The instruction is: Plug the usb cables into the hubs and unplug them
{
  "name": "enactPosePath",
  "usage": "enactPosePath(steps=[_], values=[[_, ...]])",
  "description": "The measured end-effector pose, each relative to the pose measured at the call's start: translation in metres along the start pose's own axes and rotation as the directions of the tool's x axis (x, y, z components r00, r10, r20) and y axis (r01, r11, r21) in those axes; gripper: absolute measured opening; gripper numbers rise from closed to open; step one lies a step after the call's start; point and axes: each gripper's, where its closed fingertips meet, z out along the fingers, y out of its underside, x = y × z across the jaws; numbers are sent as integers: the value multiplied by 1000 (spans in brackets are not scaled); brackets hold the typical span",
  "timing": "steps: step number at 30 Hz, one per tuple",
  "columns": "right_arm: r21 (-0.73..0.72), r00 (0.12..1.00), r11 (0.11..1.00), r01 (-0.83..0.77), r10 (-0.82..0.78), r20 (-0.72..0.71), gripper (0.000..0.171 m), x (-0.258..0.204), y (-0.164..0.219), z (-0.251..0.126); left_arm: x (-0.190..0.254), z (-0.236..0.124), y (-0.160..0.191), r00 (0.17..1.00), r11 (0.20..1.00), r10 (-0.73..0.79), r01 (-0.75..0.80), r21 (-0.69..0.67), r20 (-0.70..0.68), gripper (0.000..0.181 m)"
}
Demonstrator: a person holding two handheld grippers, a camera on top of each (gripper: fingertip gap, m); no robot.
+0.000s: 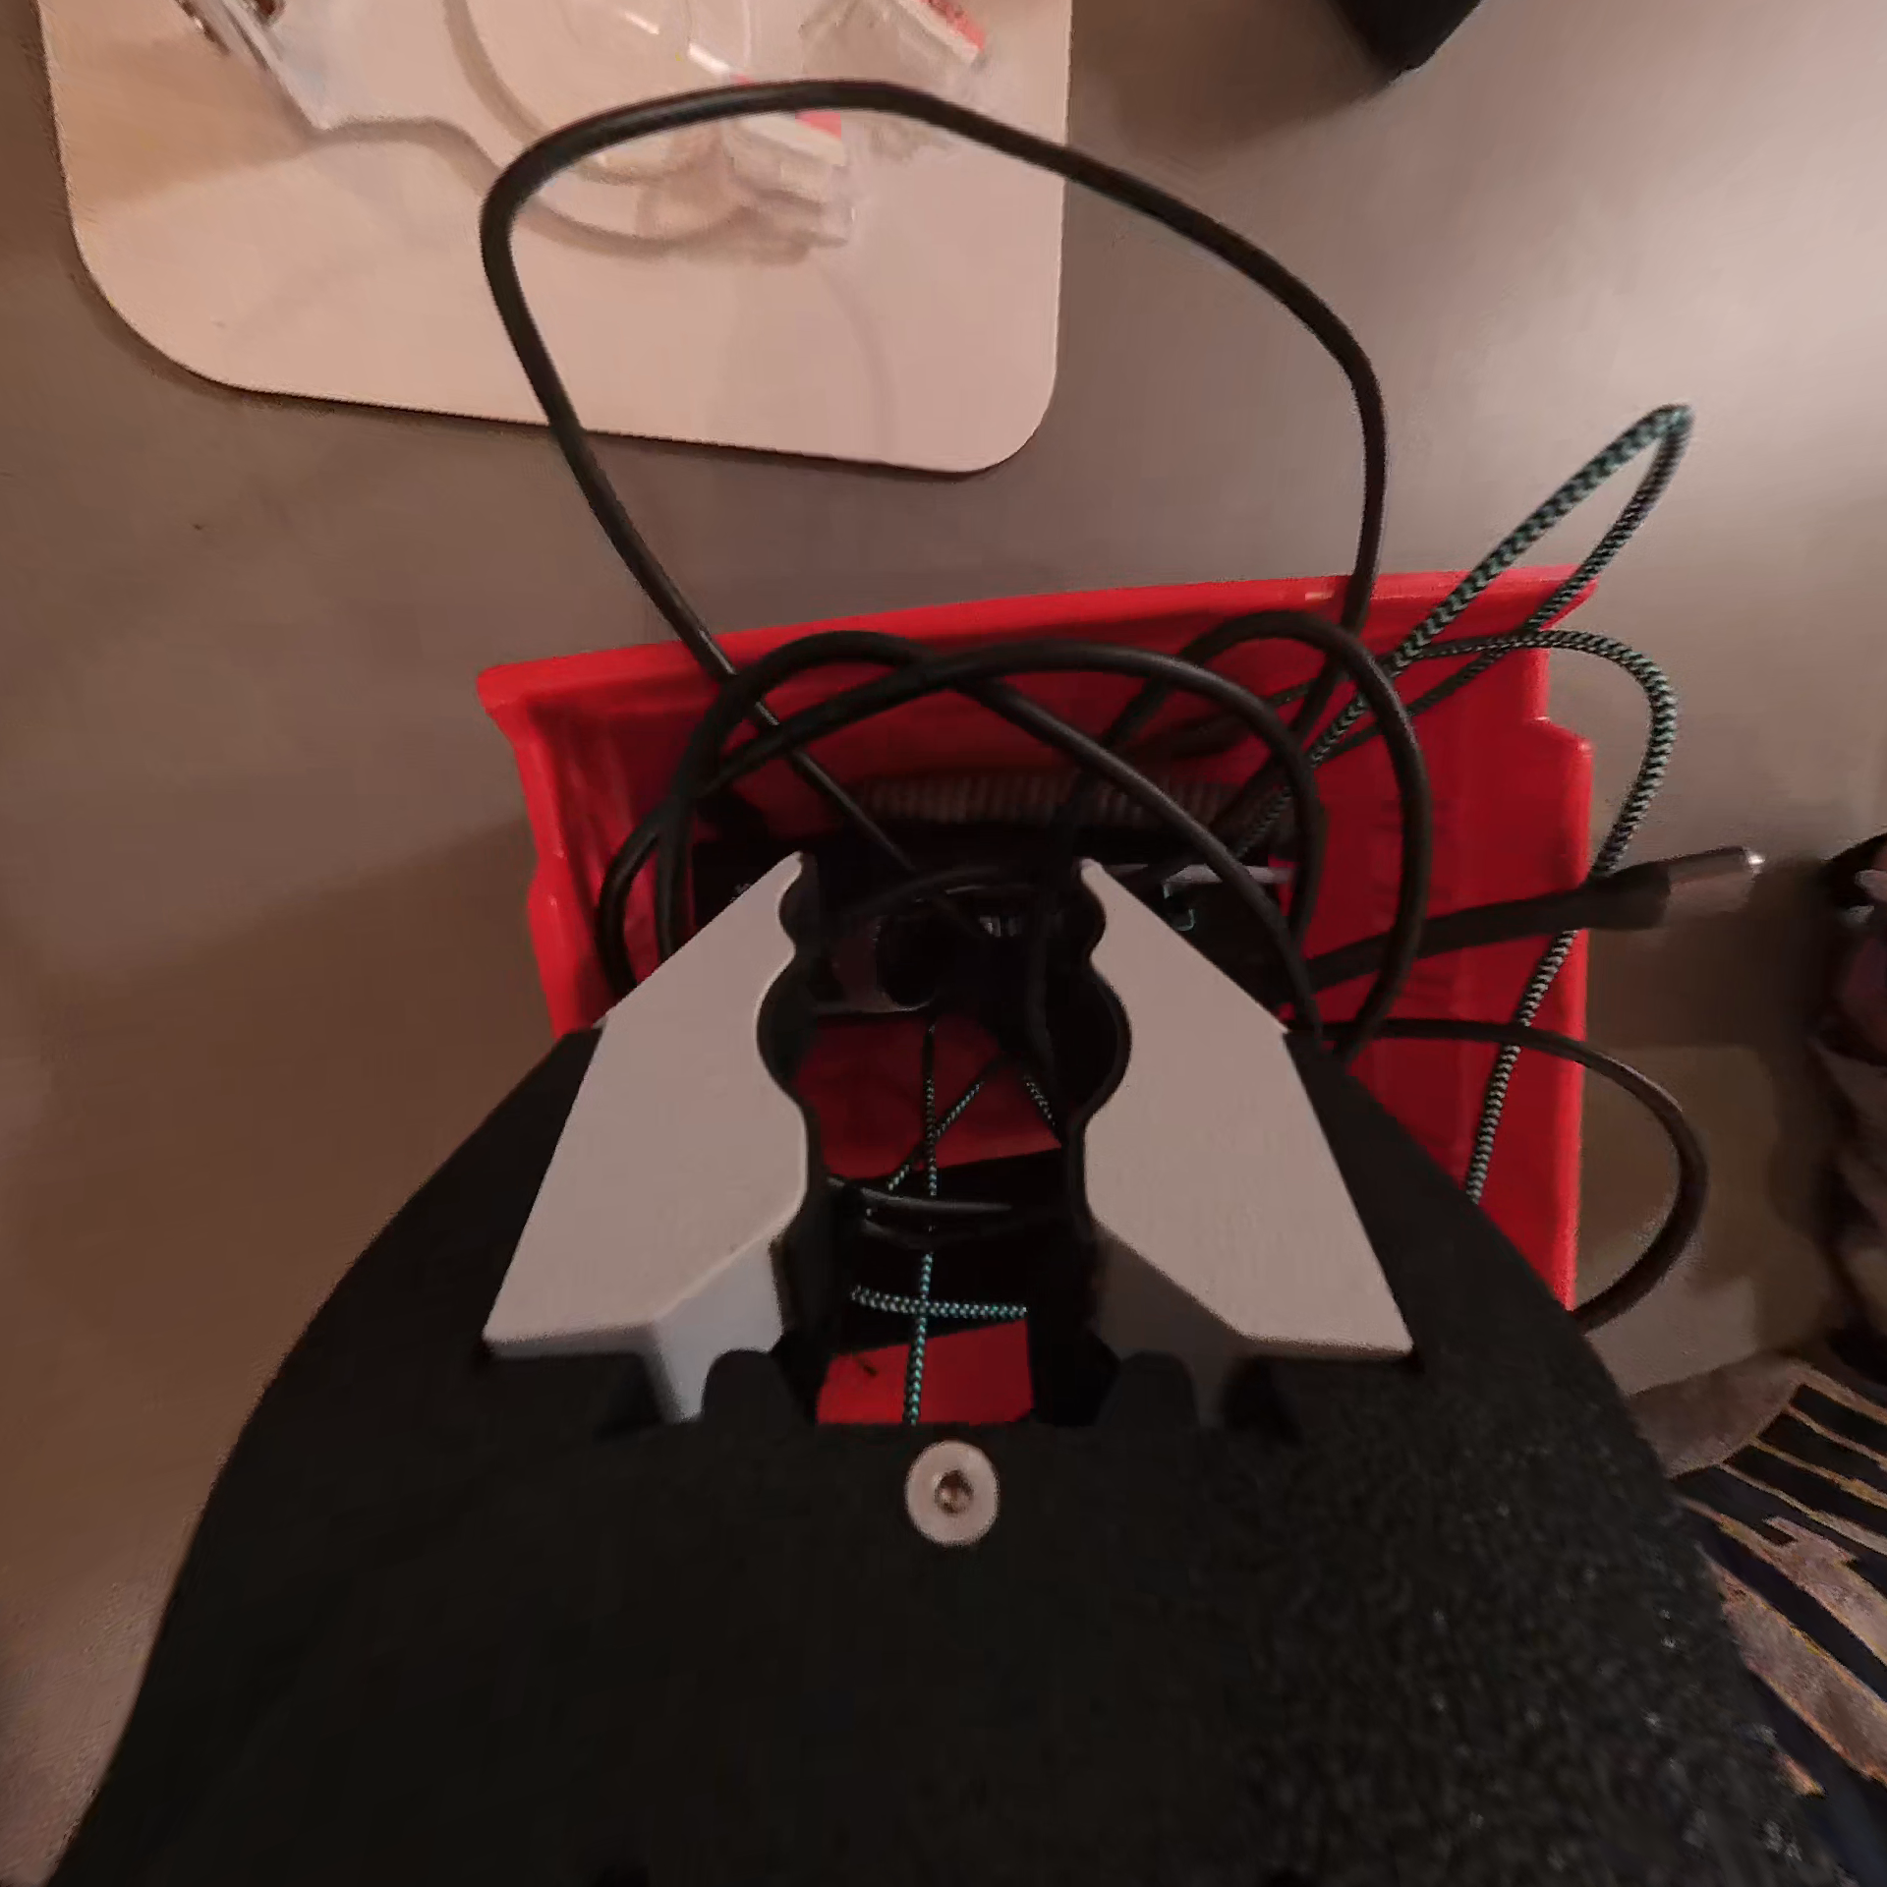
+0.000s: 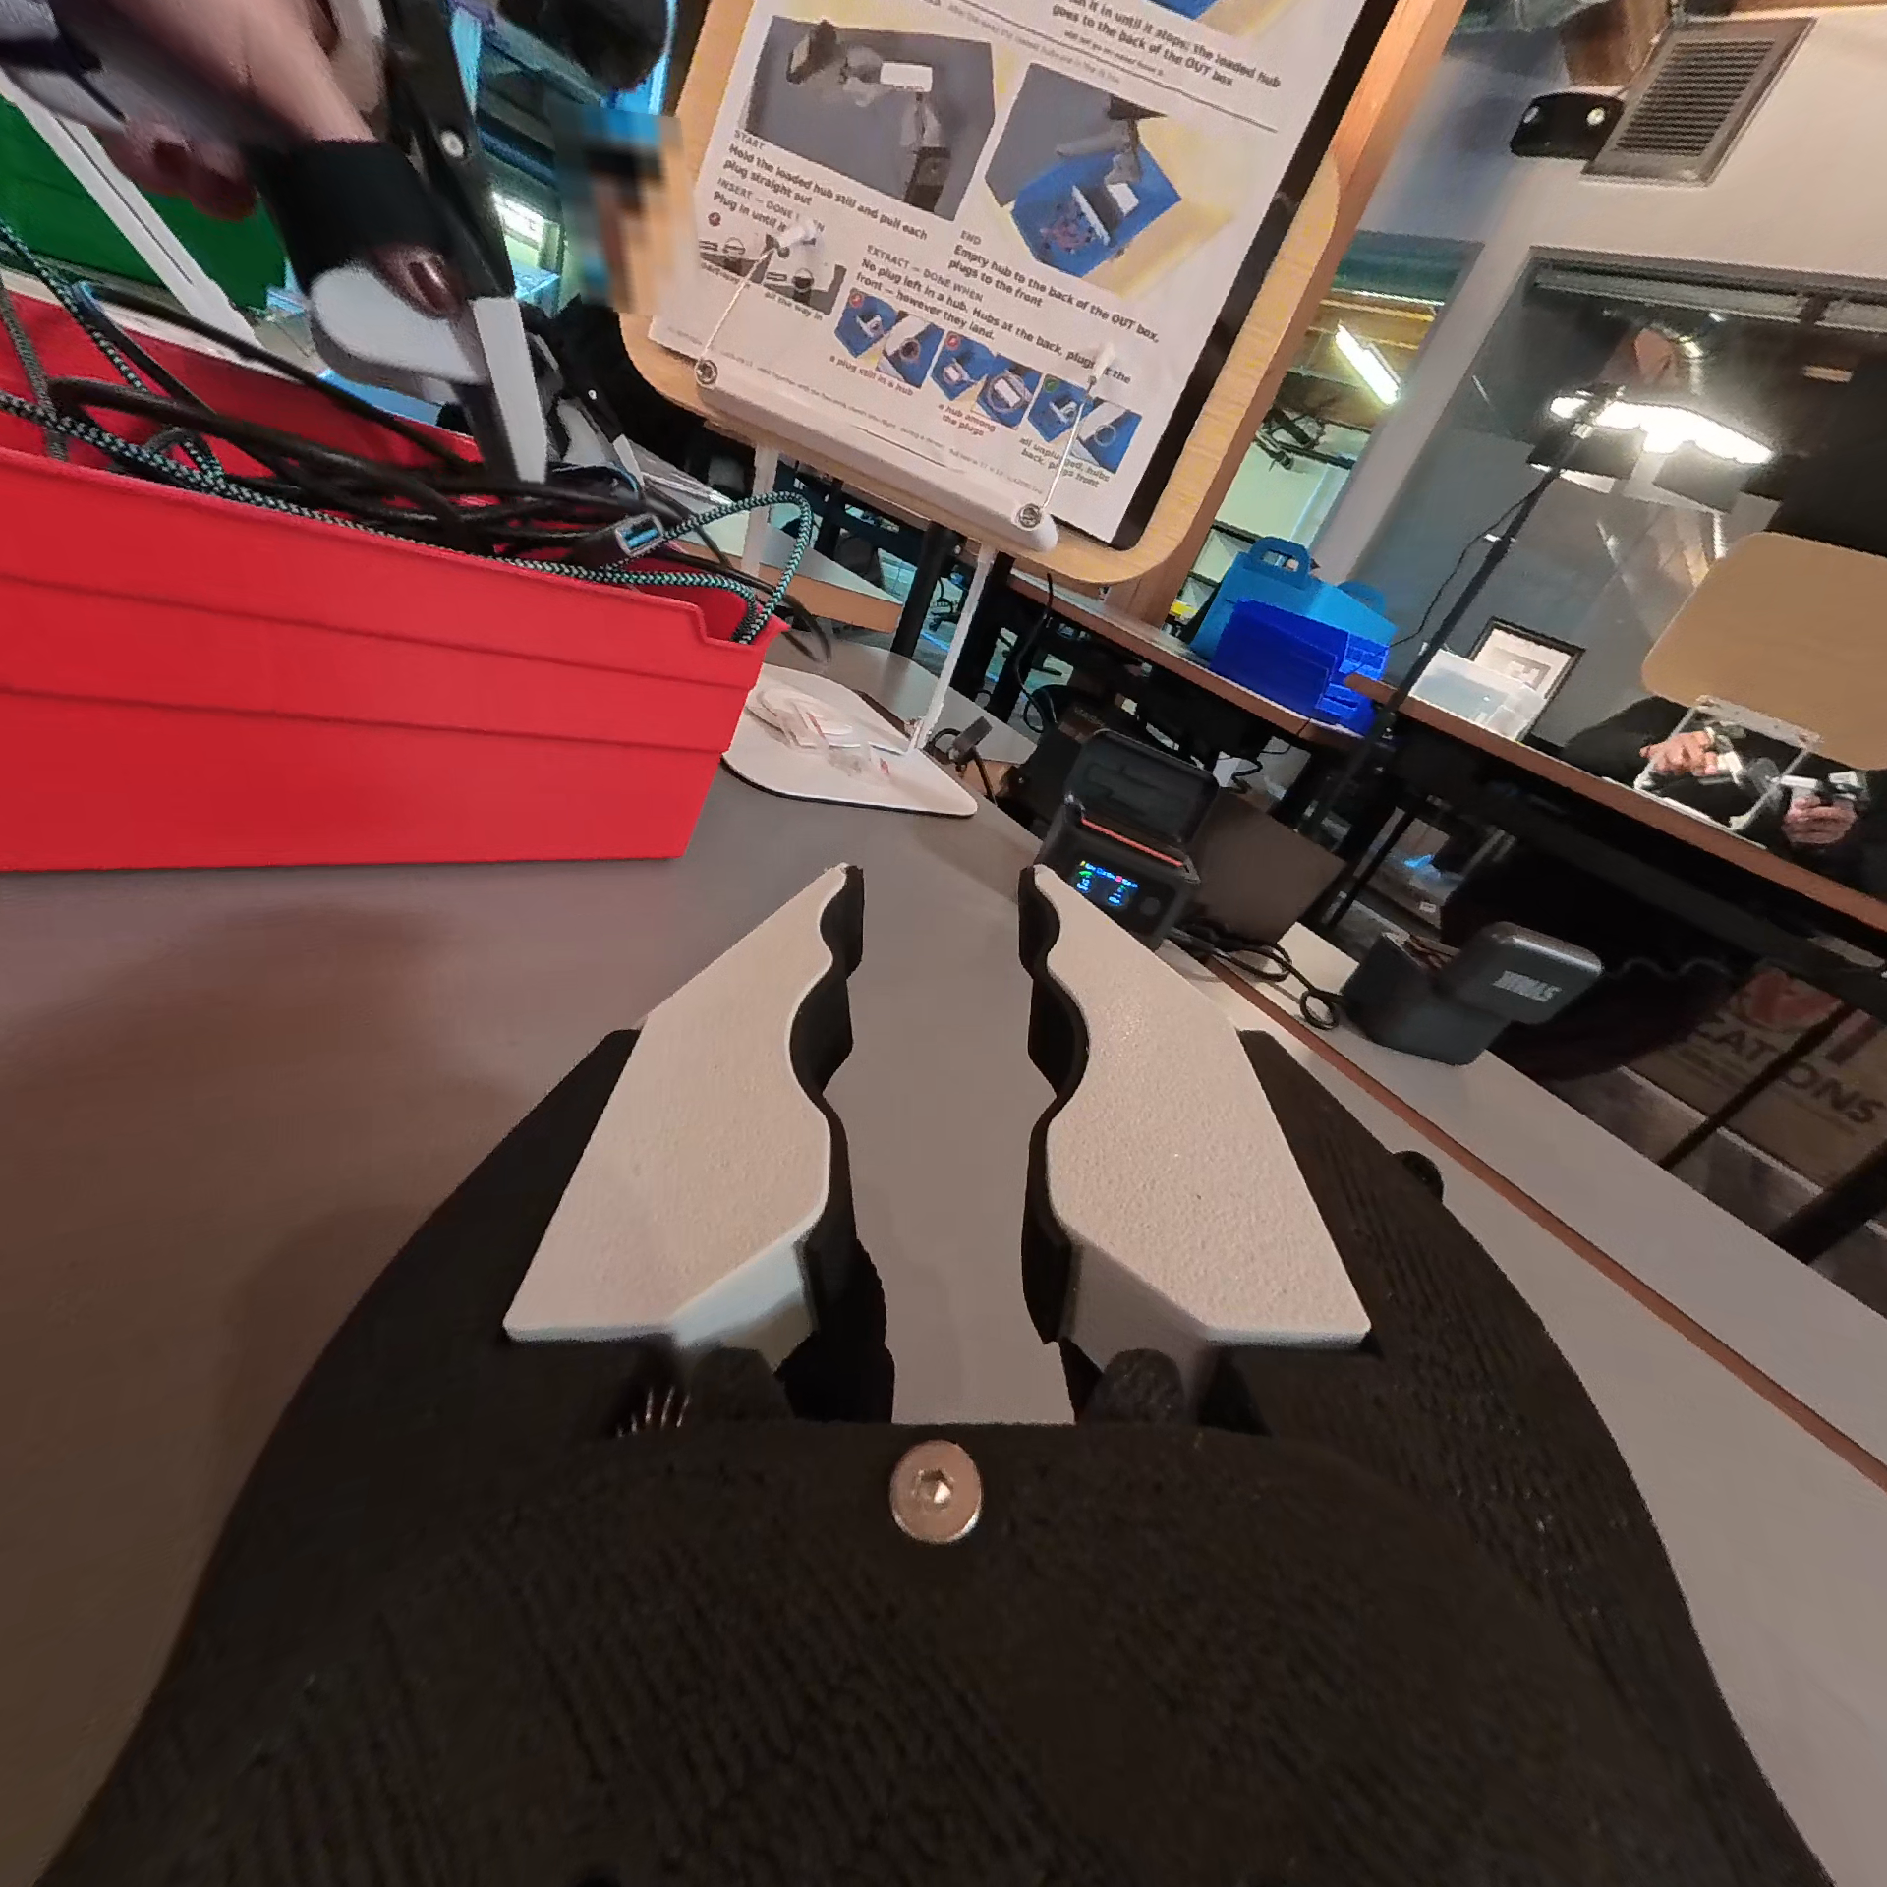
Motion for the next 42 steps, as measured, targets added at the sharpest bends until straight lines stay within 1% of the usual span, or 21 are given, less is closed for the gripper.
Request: enactPosePath(steps=[2, 3, 5, 6, 7, 10, 11, 13, 15, 17, 19, 24, 28, 32, 34, 37, 40, 42], values=[[-1, 1000, 1000, -1, 1, 1, 29, 0, 0, 0, -5, -2, -4, 1000, 999, -13, 12, 34, 9, 46], [-1, 1000, 1000, -1, 1, 1, 28, 0, 0, 0, -9, -4, -10, 1000, 997, -9, 7, 79, 25, 43], [-2, 1000, 1000, 1, -1, 3, 28, 0, 0, 0, -14, -9, -21, 999, 987, -13, 7, 162, 34, 29], [-2, 1000, 1000, 2, -2, 5, 28, -1, 0, 0, -11, -8, -22, 1000, 986, -22, 23, 168, -5, 26], [-1, 1000, 1000, 2, -2, 8, 28, -2, 0, 1, -7, -5, -19, 998, 986, -44, 52, 155, -54, 28], [-2, 1000, 1000, 6, -6, 12, 28, -3, 0, 1, -1, 7, -7, 986, 992, -84, 96, 79, -142, 24], [-1, 1000, 1000, 7, -7, 13, 28, -3, 0, 1, -4, 10, -5, 989, 993, -71, 83, 81, -133, 9], [1, 1000, 1000, 7, -7, 14, 28, -3, 0, 0, -5, 7, -6, 993, 992, -22, 37, 123, -116, 6], [3, 1000, 1000, 6, -6, 15, 28, -3, 0, 0, 0, -4, -9, 995, 985, 24, -8, 170, -93, 3], [3, 1000, 1000, 5, -5, 16, 28, -3, -1, 0, 6, -24, -11, 995, 973, 89, -78, 218, -38, 2], [2, 1000, 1000, 6, -6, 16, 28, -4, 0, 0, 17, -51, -15, 989, 950, 150, -149, 274, 16, 2], [0, 1000, 1000, 12, -12, 15, 28, -4, 0, 0, 50, -140, -29, 944, 850, 273, -327, 413, 187, 2], [3, 1000, 1000, 3, -4, 12, 28, -4, -1, 0, 76, -213, -43, 885, 748, 319, -454, 483, 338, 1], [8, 1000, 1000, -9, 9, 8, 28, -2, -1, -1, 95, -281, -69, 812, 663, 316, -559, 498, 490, 1], [11, 1000, 1000, -15, 15, 5, 28, -2, -2, -1, 111, -310, -86, 791, 628, 323, -590, 507, 520, 1], [13, 1000, 1000, -26, 26, -4, 28, 1, -2, -2, 148, -343, -111, 781, 575, 362, -617, 538, 509, 1], [24, 998, 999, -39, 40, -48, 28, 10, -3, -5, 196, -368, -137, 758, 495, 412, -652, 575, 505, 1], [46, 995, 998, -52, 56, -85, 28, 19, -6, -9, 231, -375, -151, 738, 445, 452, -674, 590, 502, 1]])
